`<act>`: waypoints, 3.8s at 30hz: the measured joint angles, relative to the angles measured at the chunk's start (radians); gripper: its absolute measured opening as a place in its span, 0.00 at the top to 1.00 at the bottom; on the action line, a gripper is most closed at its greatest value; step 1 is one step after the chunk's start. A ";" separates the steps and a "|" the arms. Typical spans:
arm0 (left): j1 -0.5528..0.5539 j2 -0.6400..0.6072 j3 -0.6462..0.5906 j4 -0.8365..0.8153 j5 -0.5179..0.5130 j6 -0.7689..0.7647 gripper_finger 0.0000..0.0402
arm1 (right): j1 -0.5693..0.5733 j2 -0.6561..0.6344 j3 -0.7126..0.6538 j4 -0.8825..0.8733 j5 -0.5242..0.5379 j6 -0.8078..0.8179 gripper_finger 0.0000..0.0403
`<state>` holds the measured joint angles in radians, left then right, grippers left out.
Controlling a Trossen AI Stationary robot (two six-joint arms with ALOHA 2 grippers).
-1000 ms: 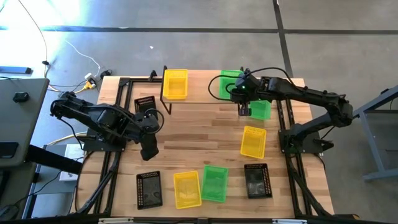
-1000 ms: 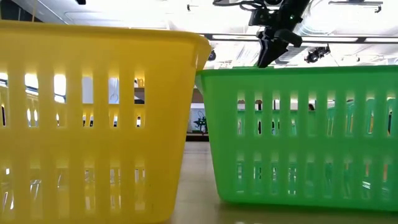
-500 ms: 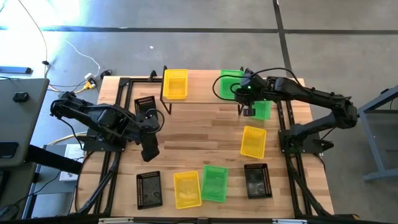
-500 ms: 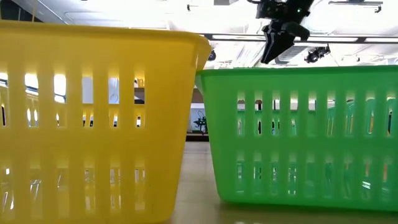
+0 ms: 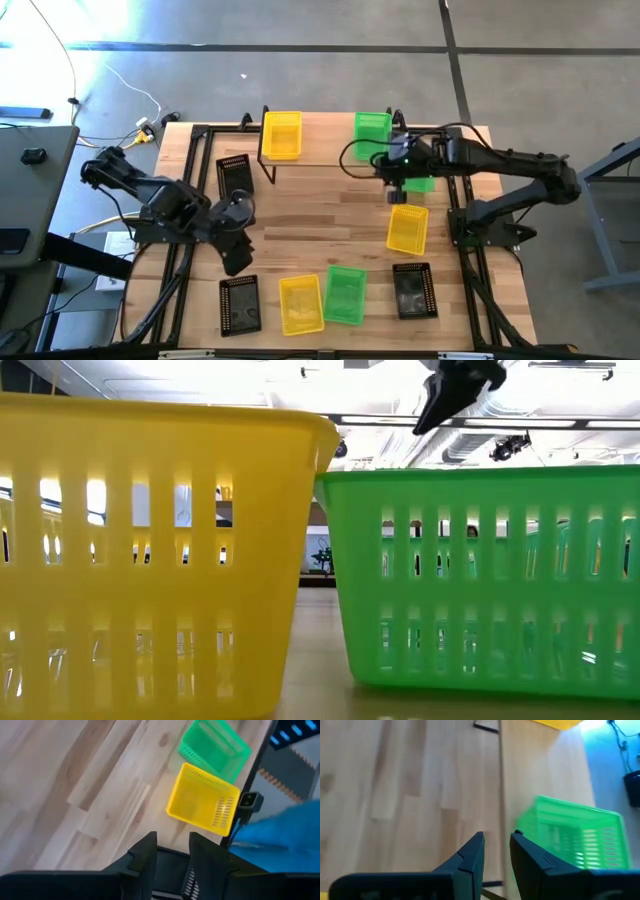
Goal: Stack baskets on shelf by color
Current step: Put the bottom left black bin on the shelf
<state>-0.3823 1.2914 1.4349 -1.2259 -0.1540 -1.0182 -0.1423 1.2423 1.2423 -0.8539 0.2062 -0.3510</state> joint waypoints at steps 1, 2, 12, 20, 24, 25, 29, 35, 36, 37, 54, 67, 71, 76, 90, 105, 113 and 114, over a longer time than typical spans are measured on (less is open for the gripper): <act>-0.018 0.000 0.000 -0.006 -0.017 -0.049 0.74 | 0.016 0.000 0.000 0.000 0.001 0.021 0.81; -0.039 0.000 0.000 -0.016 -0.033 -0.103 0.74 | 0.033 0.000 0.000 0.002 0.004 0.044 0.81; -0.261 0.017 0.000 -0.154 -0.057 -0.595 0.74 | 0.179 0.000 0.000 0.014 0.029 0.300 0.81; -0.411 0.078 0.000 -0.162 -0.059 -0.867 0.74 | 0.266 0.000 0.000 0.078 0.038 0.440 0.81; -0.464 0.124 0.000 -0.170 -0.059 -0.927 0.74 | 0.297 0.005 0.000 0.072 0.055 0.490 0.81; -0.474 0.134 0.000 -0.170 -0.059 -0.940 0.74 | 0.304 0.007 0.000 0.071 0.056 0.495 0.81; -0.506 0.182 0.000 -0.170 -0.058 -1.003 0.74 | 0.331 0.021 0.000 0.070 0.056 0.510 0.81; -0.545 0.257 0.000 -0.172 -0.036 -1.114 0.74 | 0.354 0.052 0.000 0.068 0.056 0.509 0.81; -0.549 0.269 0.000 -0.174 -0.032 -1.129 0.74 | 0.356 0.058 0.000 0.068 0.056 0.509 0.81; -0.554 0.282 0.000 -0.177 -0.029 -1.146 0.74 | 0.359 0.063 0.000 0.068 0.055 0.509 0.81; -0.529 0.488 0.000 -0.189 0.052 -1.265 0.74 | 0.368 0.086 0.000 0.040 0.026 0.500 0.81; -0.479 0.584 0.000 -0.156 0.100 -1.274 0.74 | 0.368 0.086 0.000 0.021 0.026 0.469 0.81; -0.469 0.620 0.000 -0.161 0.128 -1.275 0.74 | 0.368 0.086 0.000 0.020 0.026 0.455 0.81; -0.462 0.659 0.000 -0.139 0.148 -1.272 0.74 | 0.368 0.085 0.000 0.015 0.026 0.445 0.81; -0.458 0.726 0.000 -0.095 0.171 -1.263 0.80 | 0.368 0.085 0.000 0.010 0.026 0.429 0.81; -0.423 0.694 0.000 -0.109 0.138 -1.250 0.99 | 0.369 0.085 0.000 0.014 -0.058 0.448 0.81; -0.336 0.588 0.000 -0.121 0.042 -1.241 0.99 | 0.428 0.085 0.000 0.077 -0.112 0.383 0.81; -0.327 0.576 0.000 -0.125 0.031 -1.241 0.99 | 0.438 0.085 0.000 0.089 -0.112 0.372 0.81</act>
<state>-0.7089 1.8679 1.4345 -1.3510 -0.1232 -2.2589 0.2954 1.3277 1.2423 -0.7645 0.0944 0.0207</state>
